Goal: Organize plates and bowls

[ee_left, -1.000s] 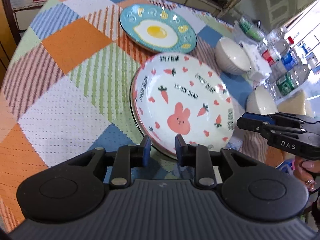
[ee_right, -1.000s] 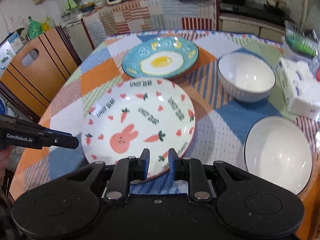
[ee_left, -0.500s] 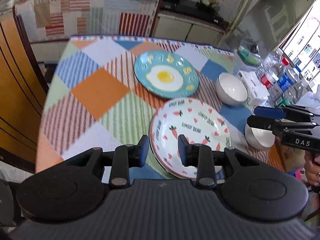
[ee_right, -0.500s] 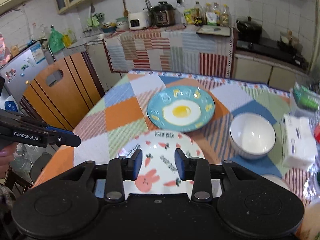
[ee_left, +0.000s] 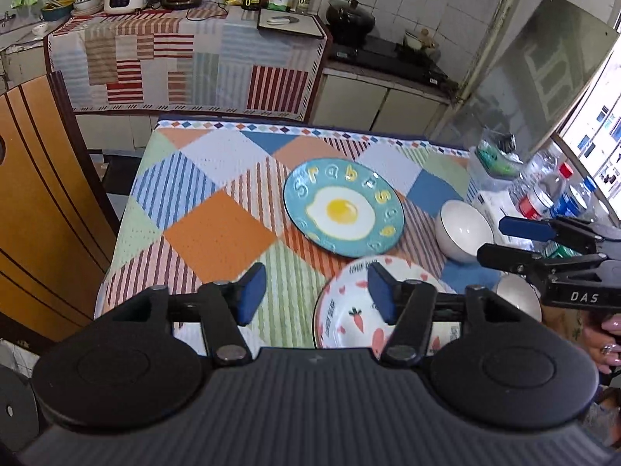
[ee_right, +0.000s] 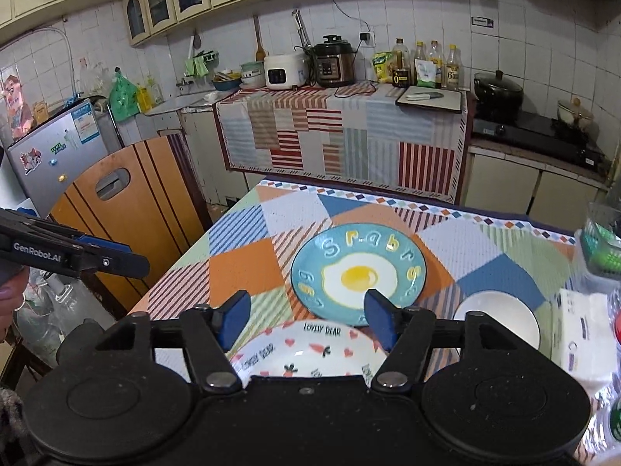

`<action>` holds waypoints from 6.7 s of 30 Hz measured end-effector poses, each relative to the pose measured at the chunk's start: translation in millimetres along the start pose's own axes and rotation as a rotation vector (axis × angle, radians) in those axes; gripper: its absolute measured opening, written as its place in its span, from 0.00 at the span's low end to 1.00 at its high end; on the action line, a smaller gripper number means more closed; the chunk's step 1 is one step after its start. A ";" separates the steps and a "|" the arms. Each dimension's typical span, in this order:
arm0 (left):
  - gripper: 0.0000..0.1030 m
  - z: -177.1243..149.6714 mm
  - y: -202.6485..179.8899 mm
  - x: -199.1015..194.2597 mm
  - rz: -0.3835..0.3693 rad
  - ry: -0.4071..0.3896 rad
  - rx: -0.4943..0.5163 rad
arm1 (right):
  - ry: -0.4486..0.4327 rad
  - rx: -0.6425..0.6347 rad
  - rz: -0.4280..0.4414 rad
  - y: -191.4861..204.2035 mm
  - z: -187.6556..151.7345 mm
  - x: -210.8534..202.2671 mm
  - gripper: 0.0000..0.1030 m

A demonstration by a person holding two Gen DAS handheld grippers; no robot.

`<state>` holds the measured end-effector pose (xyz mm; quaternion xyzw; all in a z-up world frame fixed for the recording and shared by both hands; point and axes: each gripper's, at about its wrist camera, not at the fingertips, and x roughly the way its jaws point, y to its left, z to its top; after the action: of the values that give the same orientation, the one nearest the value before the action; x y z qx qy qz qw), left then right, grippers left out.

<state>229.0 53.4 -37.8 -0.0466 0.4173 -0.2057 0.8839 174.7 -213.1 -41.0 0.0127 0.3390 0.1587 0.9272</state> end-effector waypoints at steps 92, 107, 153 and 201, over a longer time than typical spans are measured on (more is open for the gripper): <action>0.16 -38.4 -29.9 31.7 -0.109 0.021 -0.098 | 0.060 0.407 0.180 -53.4 -46.1 14.4 0.21; 0.16 -81.6 -35.1 48.7 -0.126 0.109 -0.132 | 0.161 0.420 0.149 -49.3 -88.7 3.8 0.23; 0.22 -102.7 -30.7 109.2 -0.091 0.342 -0.163 | 0.387 0.322 -0.089 -28.2 -108.3 61.3 0.30; 0.64 -4.0 -137.0 77.2 -0.074 0.239 0.093 | 0.101 -0.113 -0.299 -66.3 -48.5 -22.5 0.92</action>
<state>225.3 -102.1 -61.0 0.0037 0.5077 -0.2616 0.8208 146.7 -287.0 -73.0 -0.0983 0.3739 0.0382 0.9215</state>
